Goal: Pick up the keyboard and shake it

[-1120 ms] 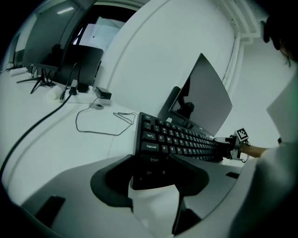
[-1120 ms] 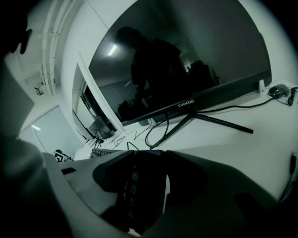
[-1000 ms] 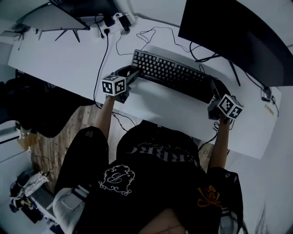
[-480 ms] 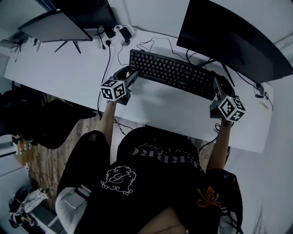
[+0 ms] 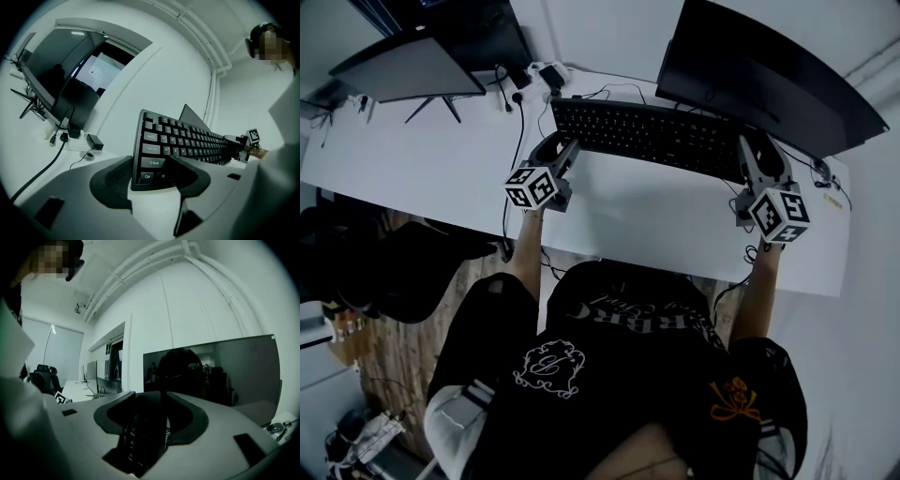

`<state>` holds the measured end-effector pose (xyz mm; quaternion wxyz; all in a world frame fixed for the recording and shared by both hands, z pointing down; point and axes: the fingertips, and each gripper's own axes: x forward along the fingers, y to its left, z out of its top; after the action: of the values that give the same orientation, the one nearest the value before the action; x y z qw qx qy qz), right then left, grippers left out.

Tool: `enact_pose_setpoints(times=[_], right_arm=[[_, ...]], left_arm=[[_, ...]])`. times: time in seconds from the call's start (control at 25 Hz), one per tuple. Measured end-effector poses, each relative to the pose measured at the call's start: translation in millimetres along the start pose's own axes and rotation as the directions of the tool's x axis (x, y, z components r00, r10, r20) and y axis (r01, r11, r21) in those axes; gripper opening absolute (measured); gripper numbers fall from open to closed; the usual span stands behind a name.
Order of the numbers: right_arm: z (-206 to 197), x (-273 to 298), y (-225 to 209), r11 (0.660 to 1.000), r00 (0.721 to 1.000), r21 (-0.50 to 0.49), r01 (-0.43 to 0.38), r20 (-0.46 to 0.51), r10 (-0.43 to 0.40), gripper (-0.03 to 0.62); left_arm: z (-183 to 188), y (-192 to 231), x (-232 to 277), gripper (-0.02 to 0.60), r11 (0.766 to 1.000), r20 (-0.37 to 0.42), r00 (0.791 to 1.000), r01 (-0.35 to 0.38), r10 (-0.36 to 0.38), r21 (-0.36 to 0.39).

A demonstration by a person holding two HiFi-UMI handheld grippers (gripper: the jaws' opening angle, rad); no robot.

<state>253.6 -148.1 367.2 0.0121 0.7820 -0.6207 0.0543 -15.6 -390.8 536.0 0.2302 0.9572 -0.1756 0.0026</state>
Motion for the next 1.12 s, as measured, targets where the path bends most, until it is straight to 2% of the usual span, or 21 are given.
enact_pose_setpoints(times=[0.24,0.48,0.88,1.12], right_arm=[[37,-2,17,0.996,0.999,-0.085,0.016,0.05,-0.011,0.215],[59,-2,41,0.983,0.997,-0.183,-0.002,0.08,0.017,0.207],[48,-21,42,0.984,0.993,-0.178,-0.017,0.111,0.037,0.199],[45,-12,35,0.992,0.998,-0.125,-0.007,0.067,0.015,0.199]], left_arm=[[14,0,8,0.252,0.999,0.035,0.999,0.028,-0.028,-0.014],[17,9,22,0.25,1.0,0.023,1.0,0.01,-0.01,-0.011],[-1,5,28,0.248,1.0,-0.009,1.0,0.014,-0.014,-0.006],[1,8,26,0.247,1.0,-0.049,0.999,0.003,-0.003,-0.003]])
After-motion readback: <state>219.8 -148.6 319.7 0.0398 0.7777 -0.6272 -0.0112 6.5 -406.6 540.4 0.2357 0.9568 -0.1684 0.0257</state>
